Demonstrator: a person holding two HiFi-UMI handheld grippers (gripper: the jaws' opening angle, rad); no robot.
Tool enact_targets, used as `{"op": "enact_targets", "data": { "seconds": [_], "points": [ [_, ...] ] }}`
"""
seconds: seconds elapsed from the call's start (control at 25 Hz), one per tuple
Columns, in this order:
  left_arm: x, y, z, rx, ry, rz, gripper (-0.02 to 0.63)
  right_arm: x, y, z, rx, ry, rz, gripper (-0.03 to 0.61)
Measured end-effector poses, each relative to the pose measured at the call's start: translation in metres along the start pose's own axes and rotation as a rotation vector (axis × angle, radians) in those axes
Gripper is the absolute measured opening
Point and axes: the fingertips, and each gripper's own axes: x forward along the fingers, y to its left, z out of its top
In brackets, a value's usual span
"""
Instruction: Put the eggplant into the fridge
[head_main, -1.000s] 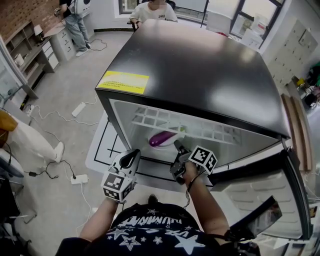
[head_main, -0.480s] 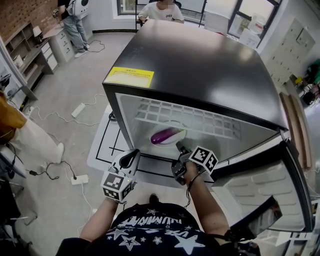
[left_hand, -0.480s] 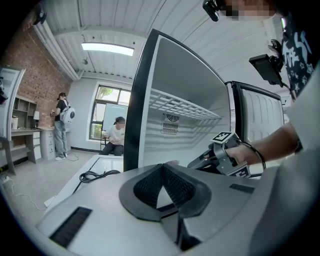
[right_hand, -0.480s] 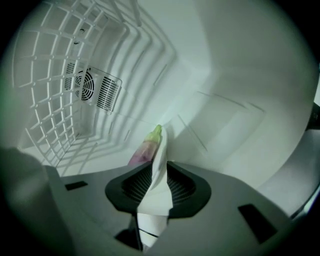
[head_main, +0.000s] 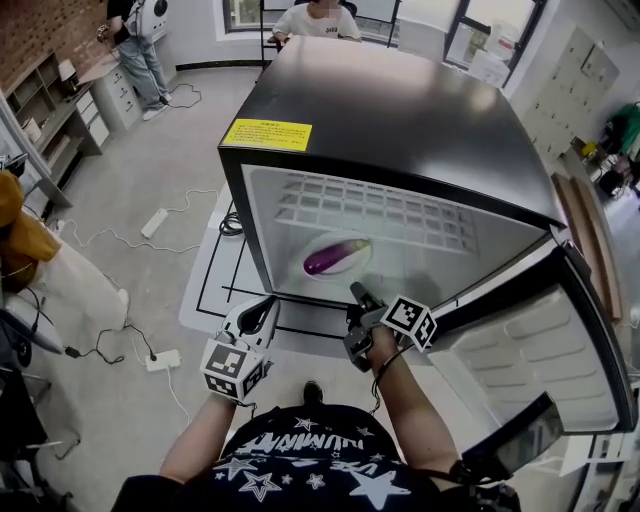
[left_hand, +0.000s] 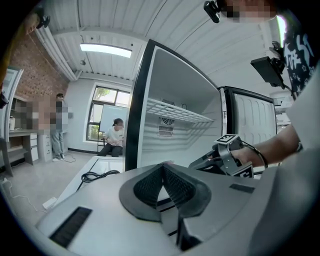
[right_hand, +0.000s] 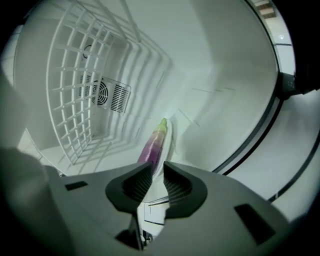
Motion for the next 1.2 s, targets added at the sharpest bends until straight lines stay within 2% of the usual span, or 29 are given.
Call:
{"op": "enact_targets", "data": {
  "seconds": [0.28,0.36,0.4,0.56,1.2],
  "points": [
    [-0.018,-0.012,0.002,0.016,-0.011,-0.040,0.009,-0.026,0.025,-0.016,-0.011,-0.039,0.096,0.067],
    [-0.024,-0.017,0.001,0.016,-0.012,-0.055,0.009,-0.034,0.028,-0.025,-0.019,-0.042,0.107,0.064],
    [-0.027,-0.020,0.000,0.016,-0.010,-0.064,0.009,-0.039,0.030,-0.028,-0.026,-0.045,0.110,0.034],
    [-0.036,-0.031,-0.003,0.011,-0.011,-0.096,0.009,-0.055,0.035,-0.042,-0.029,-0.058,0.139,0.009],
    [-0.095,-0.065,-0.026,-0.002,0.015,-0.164,0.009,-0.120,0.046,-0.118,-0.116,-0.056,0.218,0.008]
  ]
}}
